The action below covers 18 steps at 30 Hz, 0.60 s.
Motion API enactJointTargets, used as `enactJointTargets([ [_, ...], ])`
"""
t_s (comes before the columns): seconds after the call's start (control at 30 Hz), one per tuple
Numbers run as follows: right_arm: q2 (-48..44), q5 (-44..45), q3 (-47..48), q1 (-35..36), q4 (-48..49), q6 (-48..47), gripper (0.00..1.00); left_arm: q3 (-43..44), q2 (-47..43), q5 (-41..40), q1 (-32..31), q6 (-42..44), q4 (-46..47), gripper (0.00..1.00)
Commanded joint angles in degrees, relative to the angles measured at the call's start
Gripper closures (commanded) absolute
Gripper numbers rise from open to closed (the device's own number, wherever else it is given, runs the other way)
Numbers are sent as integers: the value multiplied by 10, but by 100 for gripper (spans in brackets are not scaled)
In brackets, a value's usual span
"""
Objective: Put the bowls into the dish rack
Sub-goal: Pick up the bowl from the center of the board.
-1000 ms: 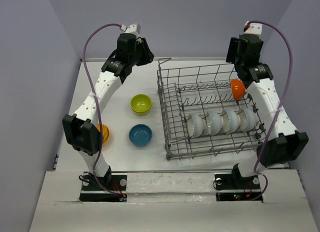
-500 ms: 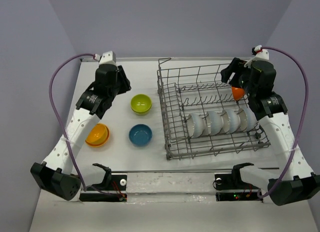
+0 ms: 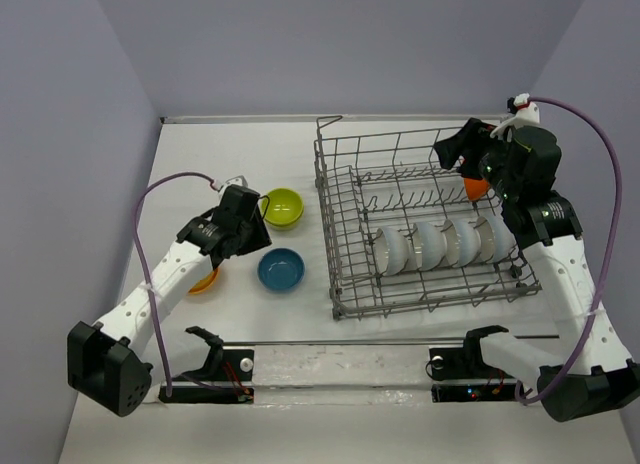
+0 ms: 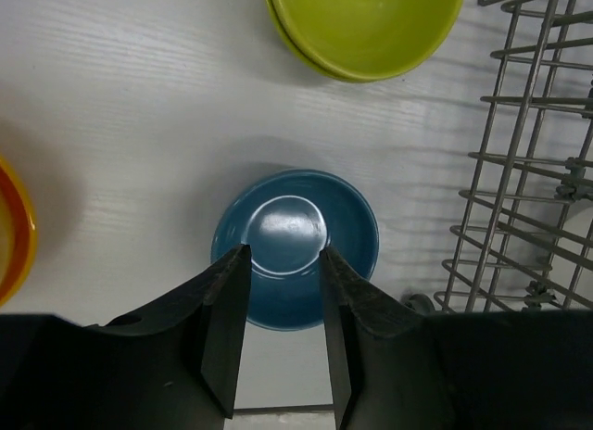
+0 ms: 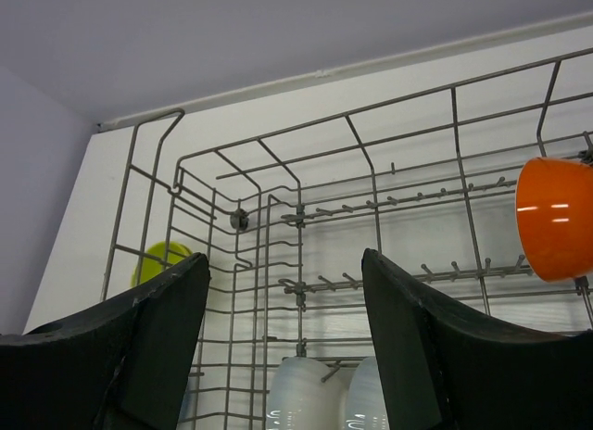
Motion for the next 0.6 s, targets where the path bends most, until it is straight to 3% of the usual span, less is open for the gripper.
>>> enactJointTargets([
  [0.0,-6,-9,10,0,27,2,27,-48,-51,15,-10,-77,-4,55],
  [0.17,3,-16,9,0,28,4,27,-116,-77,30,-17,-119,-2,55],
  [0.57,8,-14,-2,0,29,-1,27,-170,-74,22,-34,-161,-11,58],
])
